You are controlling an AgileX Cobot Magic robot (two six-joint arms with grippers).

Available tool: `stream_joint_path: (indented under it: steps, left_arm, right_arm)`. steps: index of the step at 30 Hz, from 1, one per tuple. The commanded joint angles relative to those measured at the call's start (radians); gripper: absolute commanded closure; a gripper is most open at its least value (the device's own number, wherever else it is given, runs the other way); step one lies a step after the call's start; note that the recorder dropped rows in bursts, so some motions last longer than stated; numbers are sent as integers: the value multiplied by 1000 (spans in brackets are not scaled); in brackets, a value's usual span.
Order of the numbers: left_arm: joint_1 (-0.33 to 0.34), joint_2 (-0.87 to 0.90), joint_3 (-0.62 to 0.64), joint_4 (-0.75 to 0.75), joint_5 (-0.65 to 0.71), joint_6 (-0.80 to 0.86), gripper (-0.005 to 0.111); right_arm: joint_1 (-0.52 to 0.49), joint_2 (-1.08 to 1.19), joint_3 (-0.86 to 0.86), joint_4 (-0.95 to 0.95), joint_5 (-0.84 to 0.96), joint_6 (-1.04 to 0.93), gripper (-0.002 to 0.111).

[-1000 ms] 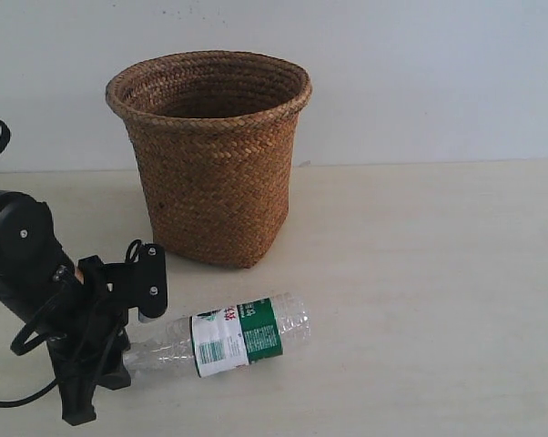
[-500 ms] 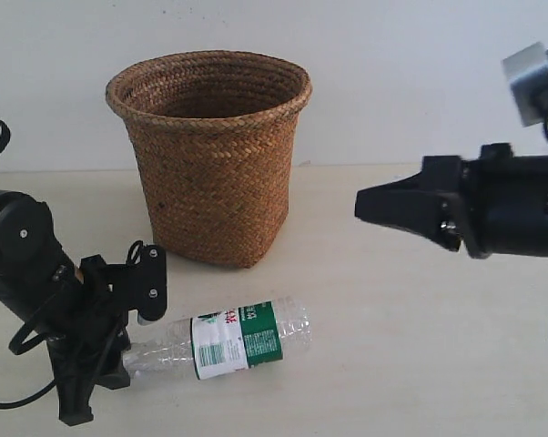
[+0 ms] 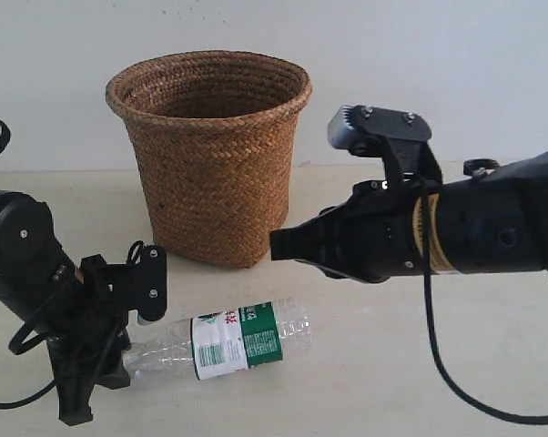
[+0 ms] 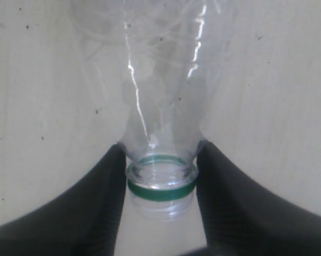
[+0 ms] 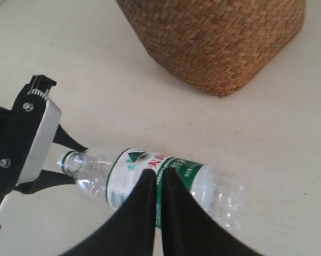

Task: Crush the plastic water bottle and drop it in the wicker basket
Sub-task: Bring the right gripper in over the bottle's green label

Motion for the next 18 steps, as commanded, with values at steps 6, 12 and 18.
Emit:
stream_joint_path:
  steps: [6, 12, 18]
  left_arm:
    - [-5, 3, -3, 3, -8, 7, 103]
    - [-5, 3, -3, 3, -10, 18, 103]
    - [-5, 3, -3, 3, -12, 38, 103]
  right_arm:
    - [11, 71, -59, 49, -97, 2, 108]
    - [11, 209, -65, 95, -100, -18, 108]
    - [11, 255, -82, 115, -95, -29, 108]
